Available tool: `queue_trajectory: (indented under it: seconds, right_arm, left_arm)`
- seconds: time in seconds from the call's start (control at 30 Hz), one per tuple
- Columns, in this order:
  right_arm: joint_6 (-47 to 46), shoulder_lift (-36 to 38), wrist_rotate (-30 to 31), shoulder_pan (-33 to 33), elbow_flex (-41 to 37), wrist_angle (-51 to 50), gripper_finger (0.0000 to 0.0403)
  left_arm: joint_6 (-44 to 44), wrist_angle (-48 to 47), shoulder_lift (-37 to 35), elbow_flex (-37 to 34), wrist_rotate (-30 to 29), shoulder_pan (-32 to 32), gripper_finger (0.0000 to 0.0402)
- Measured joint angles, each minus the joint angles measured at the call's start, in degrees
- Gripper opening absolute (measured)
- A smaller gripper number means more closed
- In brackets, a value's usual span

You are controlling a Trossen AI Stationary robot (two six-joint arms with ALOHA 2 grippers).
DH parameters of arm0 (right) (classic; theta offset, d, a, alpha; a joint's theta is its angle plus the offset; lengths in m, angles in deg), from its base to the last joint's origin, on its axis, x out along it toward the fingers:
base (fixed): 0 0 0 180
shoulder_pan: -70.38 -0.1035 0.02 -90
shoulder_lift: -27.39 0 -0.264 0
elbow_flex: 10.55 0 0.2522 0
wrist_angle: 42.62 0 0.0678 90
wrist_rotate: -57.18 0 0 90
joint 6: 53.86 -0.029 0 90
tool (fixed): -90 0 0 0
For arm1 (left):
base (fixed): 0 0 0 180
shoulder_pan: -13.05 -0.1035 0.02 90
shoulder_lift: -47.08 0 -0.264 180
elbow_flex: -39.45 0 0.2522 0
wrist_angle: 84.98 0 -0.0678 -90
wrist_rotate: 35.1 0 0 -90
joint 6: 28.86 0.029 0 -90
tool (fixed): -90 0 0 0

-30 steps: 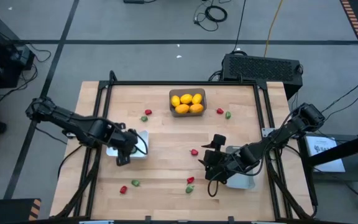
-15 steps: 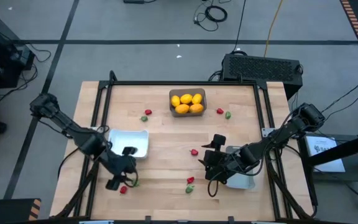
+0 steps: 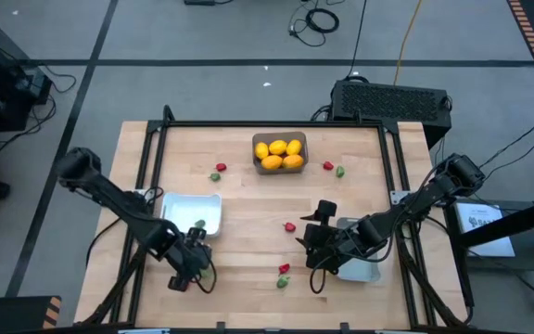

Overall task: Sort produce into baskets
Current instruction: Put the green bell pepper into the white bin

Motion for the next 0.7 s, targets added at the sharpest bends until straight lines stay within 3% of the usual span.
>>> queue_trajectory:
  seconds: [0.33, 0.7]
  right_arm:
    - [0.0, 0.0, 0.0, 0.0, 0.0, 0.0, 0.0279]
    - [-0.1, 0.0, 0.0, 0.0, 0.0, 0.0, 0.0279]
  left_arm:
    - [1.9, 1.3, 7.6, 0.0, 4.1, 0.2, 0.0191]
    - [2.4, 2.3, 12.1, 0.0, 4.2, 0.4, 0.0191]
